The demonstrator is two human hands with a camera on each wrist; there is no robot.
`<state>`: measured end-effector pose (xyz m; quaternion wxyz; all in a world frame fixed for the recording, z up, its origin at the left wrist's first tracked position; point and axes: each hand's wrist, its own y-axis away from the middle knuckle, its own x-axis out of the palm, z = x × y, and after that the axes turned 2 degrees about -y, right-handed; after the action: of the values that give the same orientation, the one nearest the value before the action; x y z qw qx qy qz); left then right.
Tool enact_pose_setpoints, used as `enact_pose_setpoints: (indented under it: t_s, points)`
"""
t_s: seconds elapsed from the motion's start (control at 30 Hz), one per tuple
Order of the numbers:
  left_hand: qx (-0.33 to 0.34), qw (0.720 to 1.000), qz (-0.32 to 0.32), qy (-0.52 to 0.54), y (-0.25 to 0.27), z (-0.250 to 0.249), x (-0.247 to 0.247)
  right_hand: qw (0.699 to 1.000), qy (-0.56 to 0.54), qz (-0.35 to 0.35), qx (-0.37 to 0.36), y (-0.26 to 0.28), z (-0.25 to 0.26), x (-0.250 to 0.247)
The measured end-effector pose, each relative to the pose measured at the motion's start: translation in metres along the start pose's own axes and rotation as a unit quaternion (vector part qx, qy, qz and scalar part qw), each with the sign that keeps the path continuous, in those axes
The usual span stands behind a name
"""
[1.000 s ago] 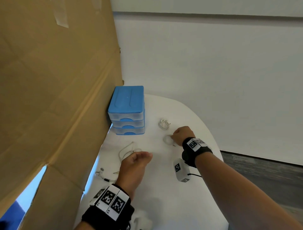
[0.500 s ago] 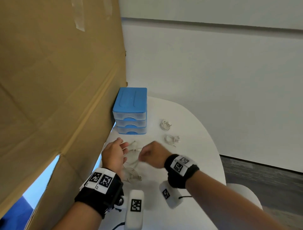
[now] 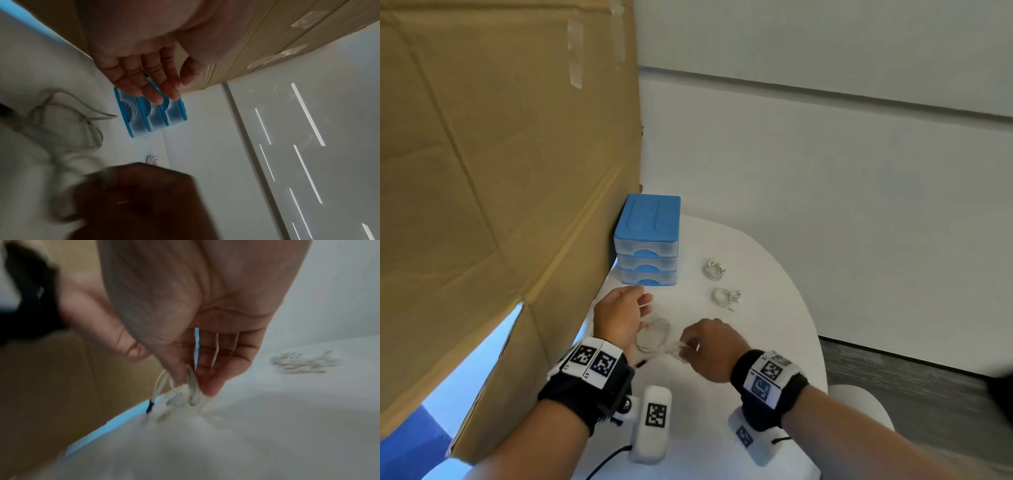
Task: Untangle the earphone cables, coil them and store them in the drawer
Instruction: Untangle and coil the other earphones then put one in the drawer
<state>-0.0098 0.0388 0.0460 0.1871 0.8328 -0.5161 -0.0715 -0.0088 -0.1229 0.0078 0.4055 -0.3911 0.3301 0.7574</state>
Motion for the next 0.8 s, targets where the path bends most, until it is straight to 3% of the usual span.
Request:
enact_pose_setpoints:
  t_s: [0.1, 0.2, 0.27, 0.4, 0.53, 0.67, 0.8]
  points:
    - [0.042, 0.996, 0.059, -0.048, 0.007, -0.003, 0.002, 0.985, -0.142, -0.094, -0.006, 0.004, -0.003, -0.034]
    - [0.106, 0.973, 0.168, -0.121, 0.018, -0.004, 0.007, 0.962, -0.238, -0.135, -0.007, 0.008, 0.007, -0.064]
    - [0.144, 0.96, 0.197, -0.134, 0.023, -0.004, 0.011, 0.954, -0.26, -0.147, -0.007, 0.011, 0.012, -0.078]
    - [0.178, 0.956, 0.183, -0.141, 0.025, -0.007, 0.015, 0.934, -0.294, -0.203, -0.01, 0.015, 0.013, -0.098]
    - [0.169, 0.966, 0.148, -0.126, 0.02, -0.01, 0.013, 0.895, -0.362, -0.262, -0.012, 0.02, 0.015, -0.116]
    - [0.149, 0.976, 0.111, -0.111, 0.016, -0.008, 0.011, 0.86, -0.444, -0.249, -0.031, 0.032, 0.026, -0.134]
    - [0.14, 0.975, 0.116, -0.127, 0.017, -0.005, 0.011, 0.867, -0.437, -0.23, -0.067, 0.04, 0.038, -0.141]
